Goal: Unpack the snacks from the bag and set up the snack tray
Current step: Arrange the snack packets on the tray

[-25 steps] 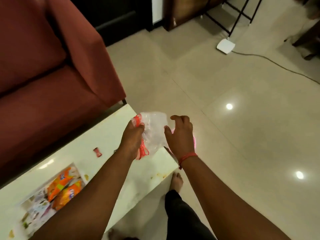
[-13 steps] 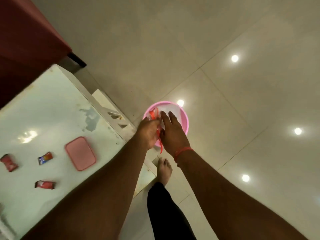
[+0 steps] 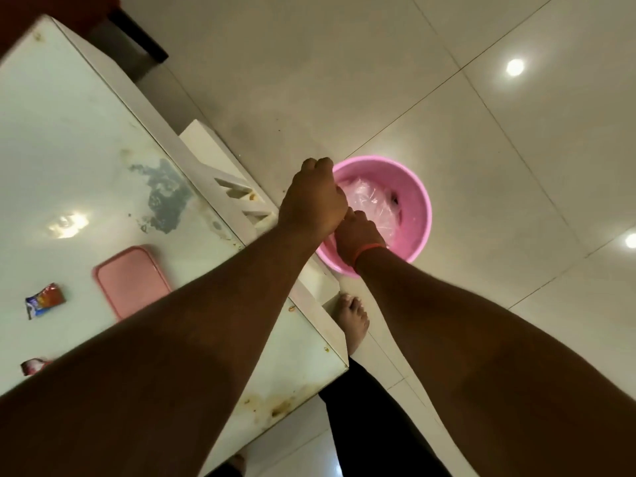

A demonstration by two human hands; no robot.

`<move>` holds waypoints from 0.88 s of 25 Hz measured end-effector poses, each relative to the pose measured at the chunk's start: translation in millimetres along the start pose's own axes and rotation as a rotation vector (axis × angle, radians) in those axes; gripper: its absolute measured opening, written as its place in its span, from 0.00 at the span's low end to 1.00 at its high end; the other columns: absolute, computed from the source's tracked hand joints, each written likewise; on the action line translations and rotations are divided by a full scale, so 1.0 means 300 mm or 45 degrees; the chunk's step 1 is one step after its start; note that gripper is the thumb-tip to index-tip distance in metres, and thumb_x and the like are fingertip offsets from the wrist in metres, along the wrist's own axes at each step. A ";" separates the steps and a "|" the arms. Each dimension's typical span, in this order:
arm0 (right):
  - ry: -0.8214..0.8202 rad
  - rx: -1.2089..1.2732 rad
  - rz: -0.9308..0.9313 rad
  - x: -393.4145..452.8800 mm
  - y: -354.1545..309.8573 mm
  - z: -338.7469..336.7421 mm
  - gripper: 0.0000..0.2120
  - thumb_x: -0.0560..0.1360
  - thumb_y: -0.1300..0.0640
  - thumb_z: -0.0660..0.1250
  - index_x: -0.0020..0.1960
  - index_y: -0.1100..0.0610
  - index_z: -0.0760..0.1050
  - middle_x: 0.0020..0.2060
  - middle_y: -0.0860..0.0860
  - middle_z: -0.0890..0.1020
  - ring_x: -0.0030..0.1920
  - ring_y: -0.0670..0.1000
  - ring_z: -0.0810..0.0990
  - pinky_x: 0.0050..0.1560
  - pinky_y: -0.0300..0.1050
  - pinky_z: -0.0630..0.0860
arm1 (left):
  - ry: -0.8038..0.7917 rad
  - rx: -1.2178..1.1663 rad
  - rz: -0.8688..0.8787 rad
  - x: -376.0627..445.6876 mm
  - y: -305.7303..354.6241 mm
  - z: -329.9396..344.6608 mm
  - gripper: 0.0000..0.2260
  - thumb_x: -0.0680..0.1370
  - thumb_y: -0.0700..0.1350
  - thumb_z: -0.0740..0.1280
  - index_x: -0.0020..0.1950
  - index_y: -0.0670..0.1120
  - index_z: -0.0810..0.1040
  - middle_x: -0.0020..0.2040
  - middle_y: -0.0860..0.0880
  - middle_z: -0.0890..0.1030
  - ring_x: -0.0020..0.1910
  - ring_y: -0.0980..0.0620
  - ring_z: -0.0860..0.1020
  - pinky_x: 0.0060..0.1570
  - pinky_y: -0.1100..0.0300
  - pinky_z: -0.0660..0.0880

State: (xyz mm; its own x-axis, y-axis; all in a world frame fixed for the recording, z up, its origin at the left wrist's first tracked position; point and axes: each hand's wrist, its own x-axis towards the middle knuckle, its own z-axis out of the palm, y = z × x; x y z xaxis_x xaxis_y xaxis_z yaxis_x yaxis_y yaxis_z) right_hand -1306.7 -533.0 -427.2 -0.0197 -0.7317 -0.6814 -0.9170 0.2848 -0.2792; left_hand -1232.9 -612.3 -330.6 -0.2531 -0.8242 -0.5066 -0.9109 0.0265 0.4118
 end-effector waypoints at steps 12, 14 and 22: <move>0.411 -0.055 0.002 -0.347 -0.356 -0.426 0.21 0.83 0.52 0.56 0.74 0.57 0.64 0.71 0.56 0.71 0.70 0.59 0.70 0.67 0.58 0.71 | 0.143 0.422 0.283 -0.389 -0.231 -0.507 0.29 0.81 0.57 0.57 0.78 0.46 0.57 0.79 0.41 0.60 0.78 0.41 0.57 0.75 0.44 0.56; 0.532 -0.079 -0.065 -0.429 -0.559 -0.443 0.24 0.83 0.50 0.57 0.76 0.58 0.63 0.75 0.58 0.67 0.74 0.60 0.66 0.70 0.58 0.68 | 0.239 0.441 0.269 -0.512 -0.375 -0.631 0.31 0.81 0.60 0.55 0.80 0.48 0.54 0.80 0.42 0.57 0.79 0.42 0.54 0.76 0.42 0.52; 0.487 -0.271 -0.335 -0.712 -1.366 -0.128 0.30 0.82 0.41 0.55 0.79 0.54 0.57 0.79 0.56 0.59 0.78 0.59 0.59 0.73 0.58 0.63 | 0.398 0.513 0.008 -1.053 -1.128 -0.938 0.33 0.79 0.67 0.44 0.80 0.53 0.47 0.81 0.44 0.49 0.80 0.40 0.47 0.74 0.35 0.47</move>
State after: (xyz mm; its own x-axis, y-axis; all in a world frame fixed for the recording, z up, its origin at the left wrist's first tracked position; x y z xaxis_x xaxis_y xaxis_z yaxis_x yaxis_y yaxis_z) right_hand -942.0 -517.3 -141.2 0.1147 -0.9473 -0.2992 -0.9707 -0.0427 -0.2367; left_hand -753.0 -520.0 -96.8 -0.2056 -0.9514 -0.2292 -0.9786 0.1975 0.0583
